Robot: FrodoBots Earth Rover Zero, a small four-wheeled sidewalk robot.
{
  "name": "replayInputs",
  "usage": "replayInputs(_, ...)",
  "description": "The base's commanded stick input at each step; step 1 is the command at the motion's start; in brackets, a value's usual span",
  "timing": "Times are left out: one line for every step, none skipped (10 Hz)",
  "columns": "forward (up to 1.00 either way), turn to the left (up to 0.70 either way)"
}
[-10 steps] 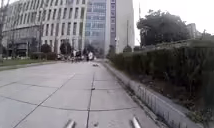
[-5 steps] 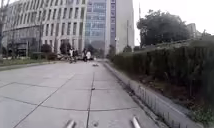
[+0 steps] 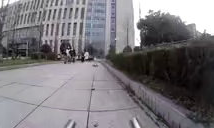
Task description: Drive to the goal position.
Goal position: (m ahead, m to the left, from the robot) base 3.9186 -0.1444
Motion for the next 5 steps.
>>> replayInputs(0.34,0.62)
replayInputs(0.34,0.63)
replayInputs(0.35,0.64)
replayInputs(0.35,0.64)
replayInputs(0.35,0.55)
